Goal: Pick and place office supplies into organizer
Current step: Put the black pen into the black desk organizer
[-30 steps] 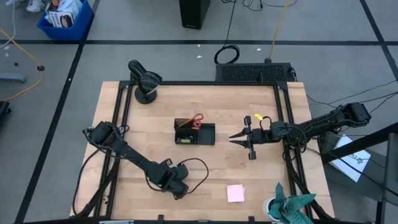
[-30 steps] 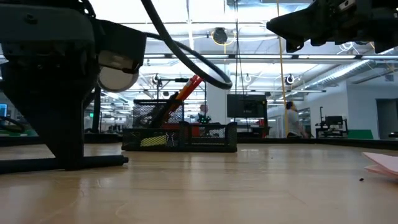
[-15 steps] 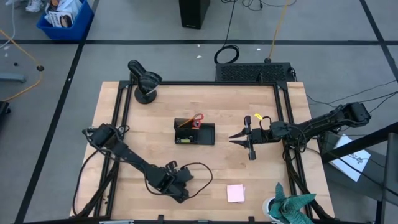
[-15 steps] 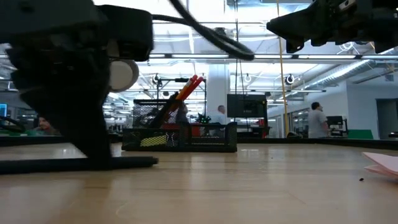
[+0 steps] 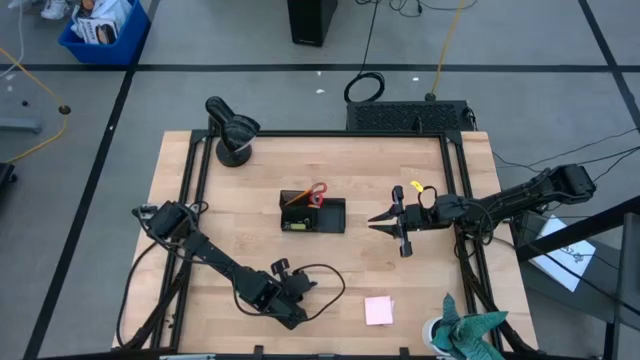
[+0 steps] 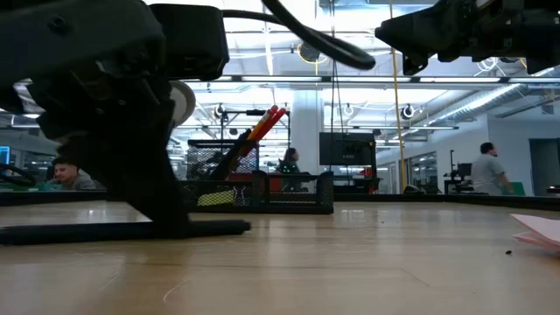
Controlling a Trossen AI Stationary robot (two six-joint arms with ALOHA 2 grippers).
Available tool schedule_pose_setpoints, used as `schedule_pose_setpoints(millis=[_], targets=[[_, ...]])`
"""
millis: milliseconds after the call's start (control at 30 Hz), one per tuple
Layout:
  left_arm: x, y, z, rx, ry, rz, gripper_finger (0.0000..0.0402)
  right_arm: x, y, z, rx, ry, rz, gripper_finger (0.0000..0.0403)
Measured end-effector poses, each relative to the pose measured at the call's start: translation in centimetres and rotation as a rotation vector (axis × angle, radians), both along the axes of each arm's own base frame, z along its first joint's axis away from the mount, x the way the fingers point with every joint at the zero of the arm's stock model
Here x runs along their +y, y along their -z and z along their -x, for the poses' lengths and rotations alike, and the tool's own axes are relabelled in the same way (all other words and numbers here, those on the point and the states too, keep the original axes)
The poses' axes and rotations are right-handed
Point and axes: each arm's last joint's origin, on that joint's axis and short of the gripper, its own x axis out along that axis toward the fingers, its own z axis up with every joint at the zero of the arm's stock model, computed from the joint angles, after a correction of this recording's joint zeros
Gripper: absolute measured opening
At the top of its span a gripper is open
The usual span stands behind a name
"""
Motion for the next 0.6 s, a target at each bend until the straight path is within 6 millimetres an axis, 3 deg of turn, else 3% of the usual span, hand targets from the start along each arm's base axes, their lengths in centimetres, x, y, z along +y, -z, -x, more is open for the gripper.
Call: schedule_pose_setpoints(millis=[367,600], targets=[[-0.4,-0.2,-0.3,-0.073,0.029,-0.049,0.0029,0.0,0.0,0.0,0.002,0.000,-0.019,0.0059],[-0.1,-0.8,-1.5,-0.209,0.100,-0.219,0.0023,0.0,0.0,0.0,0.001,-0.001,-0.019,0.0059]])
